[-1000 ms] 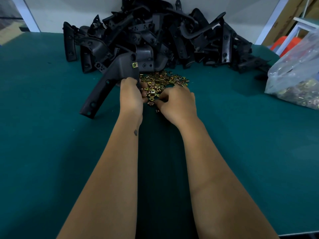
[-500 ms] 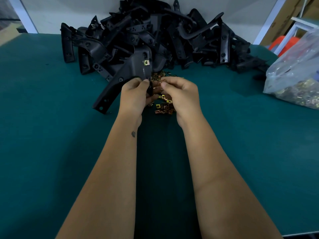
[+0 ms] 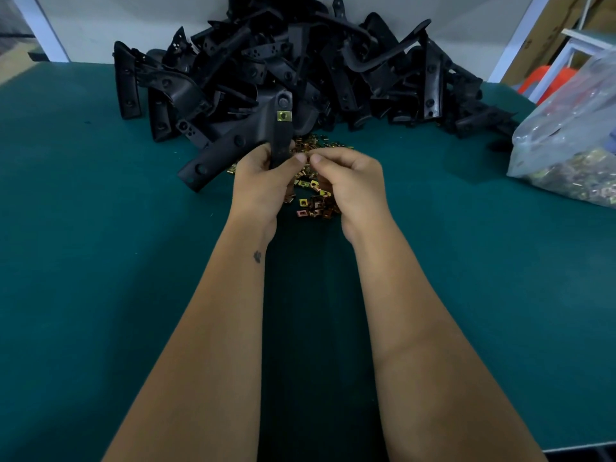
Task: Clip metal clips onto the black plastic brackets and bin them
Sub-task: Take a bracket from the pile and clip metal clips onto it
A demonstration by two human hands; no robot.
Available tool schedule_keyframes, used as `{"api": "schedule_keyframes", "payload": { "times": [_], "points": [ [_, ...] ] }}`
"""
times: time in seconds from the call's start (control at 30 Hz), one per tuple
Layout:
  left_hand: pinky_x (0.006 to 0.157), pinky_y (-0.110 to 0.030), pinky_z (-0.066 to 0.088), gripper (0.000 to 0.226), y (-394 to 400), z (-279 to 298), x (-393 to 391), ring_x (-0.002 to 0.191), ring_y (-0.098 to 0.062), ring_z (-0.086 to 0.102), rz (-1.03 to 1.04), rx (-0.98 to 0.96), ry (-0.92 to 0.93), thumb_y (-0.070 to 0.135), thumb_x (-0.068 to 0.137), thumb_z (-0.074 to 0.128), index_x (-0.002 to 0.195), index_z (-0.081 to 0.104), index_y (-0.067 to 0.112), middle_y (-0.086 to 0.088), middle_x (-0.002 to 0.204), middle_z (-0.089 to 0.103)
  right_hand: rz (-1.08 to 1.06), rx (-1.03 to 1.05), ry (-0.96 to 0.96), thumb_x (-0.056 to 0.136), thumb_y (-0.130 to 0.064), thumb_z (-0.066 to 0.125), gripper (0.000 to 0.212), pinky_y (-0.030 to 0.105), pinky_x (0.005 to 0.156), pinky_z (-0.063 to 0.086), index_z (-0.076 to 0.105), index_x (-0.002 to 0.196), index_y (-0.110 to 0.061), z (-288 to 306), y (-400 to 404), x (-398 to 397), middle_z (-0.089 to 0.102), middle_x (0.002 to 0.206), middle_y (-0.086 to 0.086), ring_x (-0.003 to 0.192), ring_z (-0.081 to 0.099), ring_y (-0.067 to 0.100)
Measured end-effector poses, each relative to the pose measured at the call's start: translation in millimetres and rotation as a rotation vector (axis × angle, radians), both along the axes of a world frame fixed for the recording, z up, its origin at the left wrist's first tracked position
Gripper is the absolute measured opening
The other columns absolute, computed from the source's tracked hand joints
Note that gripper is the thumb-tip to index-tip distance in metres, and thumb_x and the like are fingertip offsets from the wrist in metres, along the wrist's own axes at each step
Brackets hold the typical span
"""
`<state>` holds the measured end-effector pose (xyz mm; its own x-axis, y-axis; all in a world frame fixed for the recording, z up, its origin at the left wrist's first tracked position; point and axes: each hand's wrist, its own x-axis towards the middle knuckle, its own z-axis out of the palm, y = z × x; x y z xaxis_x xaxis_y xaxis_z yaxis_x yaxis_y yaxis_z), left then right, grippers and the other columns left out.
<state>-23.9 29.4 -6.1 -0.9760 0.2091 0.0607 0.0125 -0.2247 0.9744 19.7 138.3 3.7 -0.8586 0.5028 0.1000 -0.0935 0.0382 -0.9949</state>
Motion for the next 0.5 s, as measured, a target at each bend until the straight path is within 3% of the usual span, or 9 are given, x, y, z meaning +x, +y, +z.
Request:
{"api": "schedule_keyframes", "payload": {
  "times": [0.1,0.2,0.3,0.5],
  "points": [
    [0.067,-0.014,0.046,0.016,1.6,-0.7,-1.6,0.078,-0.002,0.06,0.038,0.02,-0.018,0.006,0.089,0.069,0.096,0.064,0.019,0.009,0.083,0.065,-0.019,0.025,-0.008,0.088,-0.008,0.069,0.012,0.011,0.069,0.047,0.076,0.087,-0.018,-1.9,-1.1,-1.0,0.069,0.077,-0.013,0.072,0.062,-0.006],
    [0.065,-0.013,0.046,0.016,4.2,-1.3,0.4,0.072,0.0,0.059,0.03,0.032,-0.023,0.003,0.091,0.066,0.093,0.064,0.019,0.01,0.079,0.063,-0.043,0.034,-0.018,0.092,-0.007,0.065,0.01,0.01,0.066,0.047,0.074,0.095,-0.01,-3.5,-3.5,-2.9,0.068,0.079,-0.007,0.067,0.06,-0.007],
    [0.06,-0.014,0.043,0.016,1.1,-1.5,-2.4,0.063,0.002,0.055,0.065,0.065,-0.09,0.004,0.094,0.063,0.09,0.065,0.019,0.01,0.076,0.063,-0.097,-0.089,0.013,0.097,-0.004,0.056,0.013,0.015,0.062,0.05,0.067,0.096,-0.009,-1.4,0.7,-1.6,0.07,0.075,-0.003,0.062,0.061,0.001],
    [0.055,-0.018,0.036,0.014,1.2,-3.7,-8.4,0.06,-0.005,0.043,0.072,0.007,-0.142,0.008,0.095,0.061,0.086,0.066,0.019,0.005,0.076,0.056,-0.17,-0.113,0.058,0.094,-0.007,0.06,0.014,0.016,0.067,0.049,0.069,0.089,-0.016,2.3,7.7,2.6,0.068,0.081,-0.002,0.072,0.059,0.006]
  ]
}}
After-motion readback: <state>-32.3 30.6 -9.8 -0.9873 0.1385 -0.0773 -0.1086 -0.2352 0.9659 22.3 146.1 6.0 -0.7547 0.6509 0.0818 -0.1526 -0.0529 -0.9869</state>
